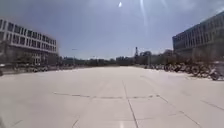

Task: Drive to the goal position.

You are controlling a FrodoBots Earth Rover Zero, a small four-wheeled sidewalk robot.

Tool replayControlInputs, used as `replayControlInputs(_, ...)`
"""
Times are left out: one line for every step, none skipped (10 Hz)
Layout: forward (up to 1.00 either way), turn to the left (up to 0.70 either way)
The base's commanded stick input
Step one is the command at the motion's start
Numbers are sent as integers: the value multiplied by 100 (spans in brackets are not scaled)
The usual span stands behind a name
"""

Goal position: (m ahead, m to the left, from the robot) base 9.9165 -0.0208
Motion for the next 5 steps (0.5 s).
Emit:
replayControlInputs(85, 0)
replayControlInputs(85, 0)
replayControlInputs(85, 0)
replayControlInputs(85, 0)
replayControlInputs(85, 0)
